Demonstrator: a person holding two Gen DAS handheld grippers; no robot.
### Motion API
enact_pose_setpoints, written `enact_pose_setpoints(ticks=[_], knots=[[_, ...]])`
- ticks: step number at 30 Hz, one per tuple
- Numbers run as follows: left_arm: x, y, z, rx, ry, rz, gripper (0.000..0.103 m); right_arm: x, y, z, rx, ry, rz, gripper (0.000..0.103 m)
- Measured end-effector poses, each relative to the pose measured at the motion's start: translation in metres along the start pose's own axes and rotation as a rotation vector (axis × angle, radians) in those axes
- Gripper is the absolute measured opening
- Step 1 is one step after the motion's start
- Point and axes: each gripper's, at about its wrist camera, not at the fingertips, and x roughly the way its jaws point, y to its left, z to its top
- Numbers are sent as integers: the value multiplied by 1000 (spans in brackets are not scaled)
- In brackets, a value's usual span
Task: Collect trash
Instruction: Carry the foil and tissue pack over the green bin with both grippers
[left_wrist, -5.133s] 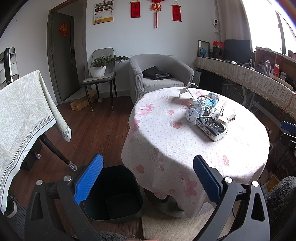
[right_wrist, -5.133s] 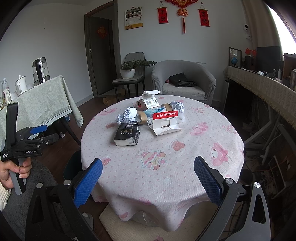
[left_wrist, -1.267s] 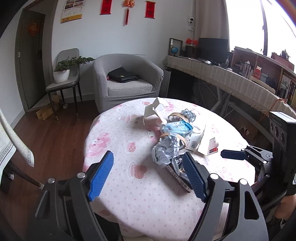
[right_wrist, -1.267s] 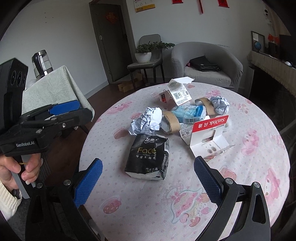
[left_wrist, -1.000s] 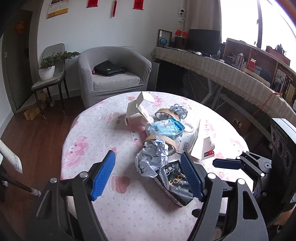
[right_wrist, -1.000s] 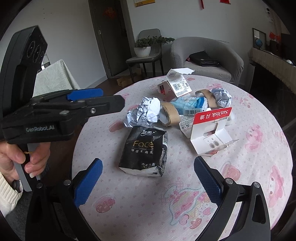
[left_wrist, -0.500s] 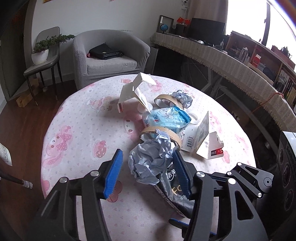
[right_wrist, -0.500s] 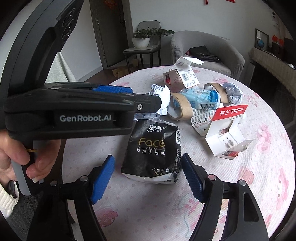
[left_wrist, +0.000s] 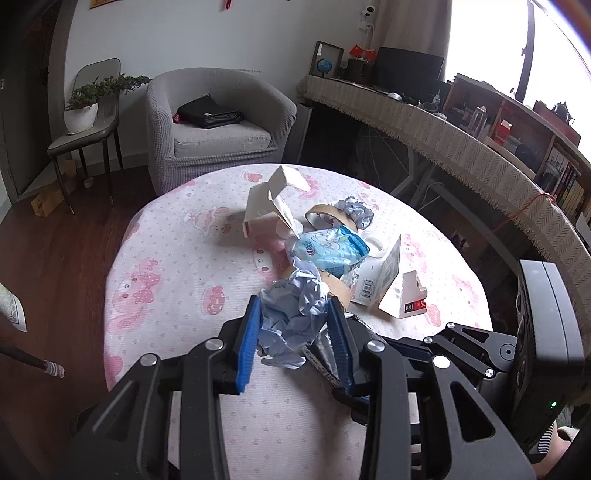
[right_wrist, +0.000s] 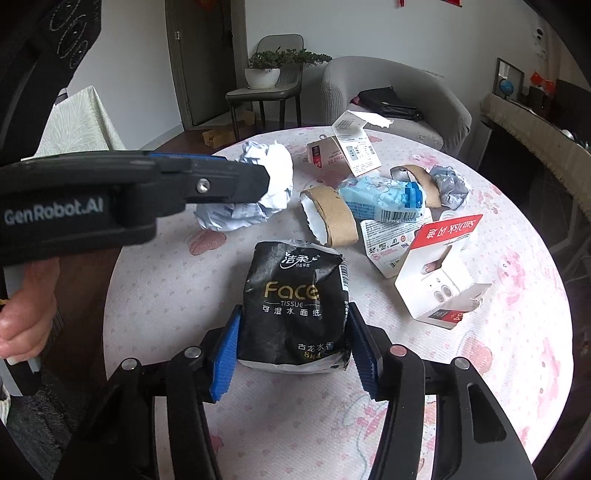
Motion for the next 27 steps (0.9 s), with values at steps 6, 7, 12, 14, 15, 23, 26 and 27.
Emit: enact_pose_setpoints(ticks=[6,7,12,14,15,23,26,27], knots=[[-31,18,2,-55,-55,19,39,-8,-6,2,62,-6,56,53],[-35,21,2,-58,-58,26,39,-9,-5,3,73,-14,70,53],[-55,40,-11,-63,-59,79,39,-16,3,9,80,-46,108,53],[-63,51,-18,-80,-57,100,39,-16,9,13,82,-55,123,53],[-66,57,-22,-91,-54,109,39,-15,12,15,87,-59,136,53],[-82,113,-62,-170,-19,220,39,-12,48,40,98,-96,254,53],[-80,128,-79,-171,6,269,39,-11,69,49,84,-106,293,53],[-78,133,-83,-182,21,271,39,-10,75,52,77,-109,306,53]])
